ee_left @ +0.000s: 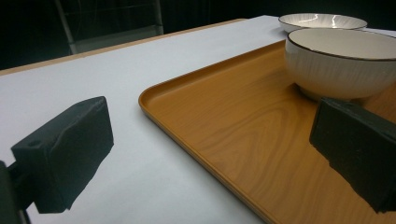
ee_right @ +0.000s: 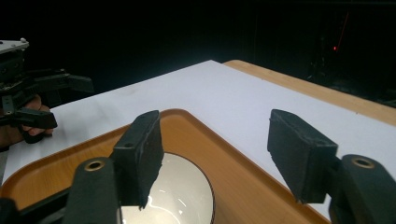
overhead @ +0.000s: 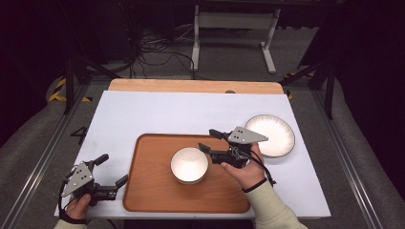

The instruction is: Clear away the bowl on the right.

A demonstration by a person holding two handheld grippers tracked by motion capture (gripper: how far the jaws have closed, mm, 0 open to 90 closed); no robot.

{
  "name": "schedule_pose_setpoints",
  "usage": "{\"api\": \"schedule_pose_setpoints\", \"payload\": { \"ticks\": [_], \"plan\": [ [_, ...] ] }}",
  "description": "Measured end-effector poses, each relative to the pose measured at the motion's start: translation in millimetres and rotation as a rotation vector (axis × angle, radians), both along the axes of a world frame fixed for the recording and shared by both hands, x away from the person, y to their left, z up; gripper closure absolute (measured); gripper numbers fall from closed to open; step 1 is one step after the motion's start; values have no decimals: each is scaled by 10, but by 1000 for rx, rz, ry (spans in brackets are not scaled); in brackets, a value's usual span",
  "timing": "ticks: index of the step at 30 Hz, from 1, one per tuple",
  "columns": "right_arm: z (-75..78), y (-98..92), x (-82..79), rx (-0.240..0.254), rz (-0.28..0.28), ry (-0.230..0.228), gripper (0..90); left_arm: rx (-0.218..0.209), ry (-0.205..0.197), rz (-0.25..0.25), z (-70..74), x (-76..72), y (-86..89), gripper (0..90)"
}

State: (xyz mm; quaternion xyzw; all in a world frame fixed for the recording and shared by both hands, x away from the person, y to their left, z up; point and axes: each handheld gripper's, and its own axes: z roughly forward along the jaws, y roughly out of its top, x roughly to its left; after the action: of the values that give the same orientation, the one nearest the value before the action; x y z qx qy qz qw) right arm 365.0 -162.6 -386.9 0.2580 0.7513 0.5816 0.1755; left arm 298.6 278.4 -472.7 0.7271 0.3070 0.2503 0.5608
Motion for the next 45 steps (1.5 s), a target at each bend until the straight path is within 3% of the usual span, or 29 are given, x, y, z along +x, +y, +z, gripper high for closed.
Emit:
{"api": "schedule_pose_setpoints", "payload": {
  "ticks": [8, 16, 25, 45],
  "plan": [
    [5, -33, -55, 8, 31, -59, 286, -2, -4, 1, -2, -1, -2, 3],
    [15, -159, -81, 9, 31, -76, 267, -2, -4, 0, -2, -1, -1, 3],
    [34, -383, -87, -3, -16, -88, 256, -3, 1, 0, 0, 1, -1, 3],
    [58, -909, -130, 18, -117, -92, 229, -6, -1, 1, -2, 1, -2, 3]
  ]
}}
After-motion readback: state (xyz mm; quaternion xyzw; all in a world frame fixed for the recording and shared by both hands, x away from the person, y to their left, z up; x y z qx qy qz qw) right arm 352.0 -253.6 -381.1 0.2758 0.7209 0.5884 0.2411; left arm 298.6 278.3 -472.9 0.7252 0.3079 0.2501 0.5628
